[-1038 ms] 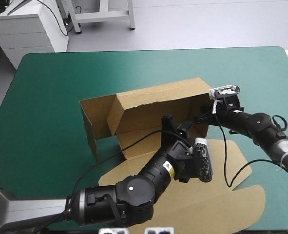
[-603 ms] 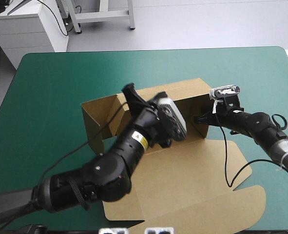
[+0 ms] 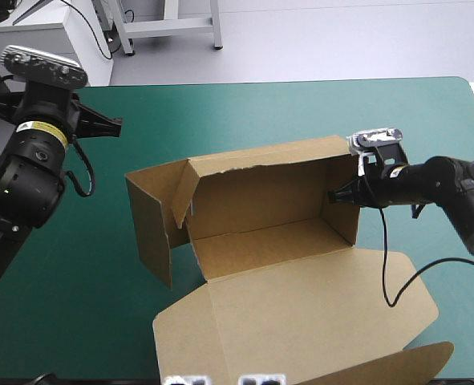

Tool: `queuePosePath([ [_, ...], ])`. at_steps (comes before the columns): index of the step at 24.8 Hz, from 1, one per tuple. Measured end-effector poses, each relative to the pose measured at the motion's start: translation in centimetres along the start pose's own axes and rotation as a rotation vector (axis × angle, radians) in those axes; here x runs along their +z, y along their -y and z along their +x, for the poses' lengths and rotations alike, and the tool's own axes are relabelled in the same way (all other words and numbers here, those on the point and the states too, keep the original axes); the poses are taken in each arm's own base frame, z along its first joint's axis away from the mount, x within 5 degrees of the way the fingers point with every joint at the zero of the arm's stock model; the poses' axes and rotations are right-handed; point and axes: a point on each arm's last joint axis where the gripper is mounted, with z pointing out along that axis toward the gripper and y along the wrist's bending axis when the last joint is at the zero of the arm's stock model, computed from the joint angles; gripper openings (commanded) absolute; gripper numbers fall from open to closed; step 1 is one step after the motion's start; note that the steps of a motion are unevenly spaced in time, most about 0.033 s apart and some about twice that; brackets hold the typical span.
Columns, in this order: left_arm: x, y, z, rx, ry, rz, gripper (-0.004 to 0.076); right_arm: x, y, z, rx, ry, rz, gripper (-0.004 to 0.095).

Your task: Fold the box

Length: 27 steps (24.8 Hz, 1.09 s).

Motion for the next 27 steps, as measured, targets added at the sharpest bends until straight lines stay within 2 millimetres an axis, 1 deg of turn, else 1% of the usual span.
queuePosePath([
  [1, 0.3, -0.4, 0.3, -0.014, -0.021, -0.003, -0.0008, 0.1, 0.0, -0.4, 0.009, -0.028, -0.005, 0.0000],
  [2, 0.7, -1.0, 0.8, -0.031, -0.055, -0.007, -0.0008, 0.4, 0.1, -1.3, 0.018, -0.078, -0.011, 0.0001],
  [3, 0.8, -1.2, 1.0, -0.040, -0.069, -0.005, -0.0008, 0.9, 0.3, -1.6, 0.023, -0.105, -0.016, 0.0001],
  [4, 1.0, -1.5, 1.2, -0.051, -0.087, -0.005, -0.0008, 2.2, 0.7, -2.4, 0.035, -0.156, -0.021, 0.0001],
  [5, 1.1, -1.7, 1.3, -0.055, -0.093, -0.008, -0.0008, 2.9, 0.9, -2.7, 0.040, -0.184, -0.022, 0.0000],
  [6, 1.2, -1.9, 1.5, -0.064, -0.103, -0.011, -0.0008, 4.0, 1.3, -3.3, 0.048, -0.231, -0.022, 0.0000],
  [8, 1.3, -2.1, 1.6, -0.061, -0.113, -0.010, -0.0008, 5.7, 1.8, -4.0, 0.058, -0.294, -0.031, 0.0000],
  [10, 1.3, -2.1, 1.7, -0.061, -0.123, -0.006, -0.0008, 6.8, 2.1, -4.9, 0.058, -0.327, -0.037, 0.0000],
  [11, 1.3, -2.0, 1.8, -0.059, -0.130, -0.005, -0.0008, 7.6, 2.3, -5.3, 0.061, -0.357, -0.043, 0.0001],
  [14, 1.2, -2.0, 2.1, -0.069, -0.164, 0.003, -0.0008, 9.4, 2.9, -7.4, 0.053, -0.353, -0.043, 0.0001],
  [18, 1.6, -1.8, 2.5, -0.062, -0.219, -0.006, -0.0008, 11.1, 3.3, -8.3, 0.057, -0.340, -0.048, 0.0001],
  [20, 2.3, -1.3, 2.9, -0.059, -0.256, -0.001, -0.0008, 12.0, 3.5, -8.4, 0.067, -0.335, -0.049, 0.0002],
  [23, 3.9, -0.5, 3.7, -0.092, -0.326, 0.031, -0.0008, 13.1, 3.8, -8.5, 0.088, -0.325, -0.044, 0.0027],
  [26, 5.8, -0.2, 4.8, -0.148, -0.410, 0.070, -0.0008, 14.0, 4.0, -8.4, 0.108, -0.316, -0.036, 0.0076],
  [27, 6.5, -0.3, 5.3, -0.168, -0.441, 0.082, -0.0008, 14.3, 4.0, -8.5, 0.115, -0.312, -0.033, 0.0107],
])
